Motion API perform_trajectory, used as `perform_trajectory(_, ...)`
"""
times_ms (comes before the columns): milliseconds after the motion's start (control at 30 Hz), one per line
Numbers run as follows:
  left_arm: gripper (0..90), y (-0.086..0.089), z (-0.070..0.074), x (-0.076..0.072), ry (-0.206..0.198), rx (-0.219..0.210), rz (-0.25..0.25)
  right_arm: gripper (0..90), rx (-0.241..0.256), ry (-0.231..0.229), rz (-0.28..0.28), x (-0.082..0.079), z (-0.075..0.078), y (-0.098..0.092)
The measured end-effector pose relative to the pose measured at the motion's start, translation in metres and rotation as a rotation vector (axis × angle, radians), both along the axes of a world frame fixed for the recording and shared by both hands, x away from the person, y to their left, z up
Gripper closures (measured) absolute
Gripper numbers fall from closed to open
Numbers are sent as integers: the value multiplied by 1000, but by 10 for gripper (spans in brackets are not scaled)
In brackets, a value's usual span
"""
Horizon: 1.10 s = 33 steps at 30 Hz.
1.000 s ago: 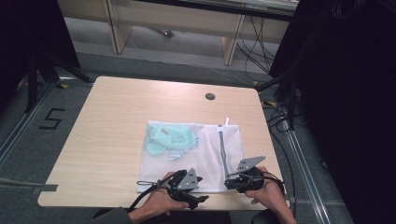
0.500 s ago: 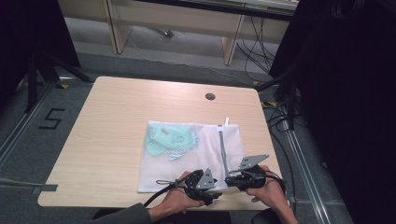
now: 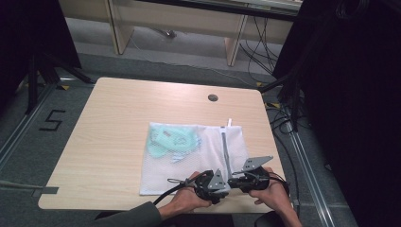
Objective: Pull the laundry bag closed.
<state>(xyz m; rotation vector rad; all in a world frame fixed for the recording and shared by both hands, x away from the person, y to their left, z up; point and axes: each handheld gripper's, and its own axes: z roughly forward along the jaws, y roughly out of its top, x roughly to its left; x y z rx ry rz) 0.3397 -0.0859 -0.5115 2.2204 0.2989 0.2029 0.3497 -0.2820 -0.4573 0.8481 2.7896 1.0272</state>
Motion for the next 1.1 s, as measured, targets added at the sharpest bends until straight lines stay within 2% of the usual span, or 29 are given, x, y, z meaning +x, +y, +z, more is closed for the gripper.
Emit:
perform_trajectory(100,707,-2,-1,2,9,-23,21,865,-1,-1,6,0,-1,0)
perform_trajectory(133,740,-2,-1,3,11,-25,17,865,-2,-16,13,1,-2,0)
perform_trajectory(200,797,-1,-1,4,-4,-1,-2,865,1,-11,1,1,-2,0)
perform_trajectory(267,864,-3,-2,1,11,-11,-7,865,4,-3,-2,1,-2,0)
perform_trajectory(300,864,-3,-2,0,-1,-6,-7,865,4,-3,-2,1,-2,0)
perform_trajectory(333,876,-2,-1,0,-24,30,-34,865,5,-1,-1,1,-2,0)
perform_trajectory(367,881,-3,-2,-1,-20,3,-17,865,6,13,-3,1,-2,0)
perform_trajectory(400,884,-2,-2,-1,-34,18,-26,865,4,13,-1,1,-2,0)
perform_trajectory(467,885,-1,-2,-1,-21,15,-23,864,-3,4,11,2,-3,0)
perform_trajectory(500,885,0,0,1,-41,33,-38,864,2,-2,13,2,-3,0)
perform_trajectory(567,886,1,0,0,-35,32,-44,864,10,-11,16,4,-5,-1)
perform_trajectory(633,886,4,1,0,-48,33,-49,864,17,17,14,3,-5,-2)
perform_trajectory(667,887,4,1,-1,-41,24,-48,864,13,15,16,5,-6,-2)
perform_trajectory(700,887,5,1,-1,-44,32,-57,864,22,14,24,6,-8,-2)
perform_trajectory(733,887,9,2,0,-62,75,-95,863,26,25,21,6,-8,-1)
perform_trajectory(767,887,10,1,-1,-54,57,-88,865,26,26,31,8,-10,-1)
perform_trajectory(833,888,13,0,-1,-60,66,-93,866,24,43,38,8,-12,1)
perform_trajectory(867,888,14,0,-1,-60,74,-99,866,24,35,39,9,-14,2)
perform_trajectory(900,888,14,0,-2,-55,65,-93,866,24,43,41,11,-14,2)
perform_trajectory(933,888,14,0,-1,-71,66,-99,866,27,53,39,10,-14,4)
perform_trajectory(967,889,12,-2,-3,-47,21,-70,866,20,41,47,12,-15,3)
perform_trajectory(1100,889,13,-2,-2,-59,72,-103,866,17,58,52,13,-18,4)
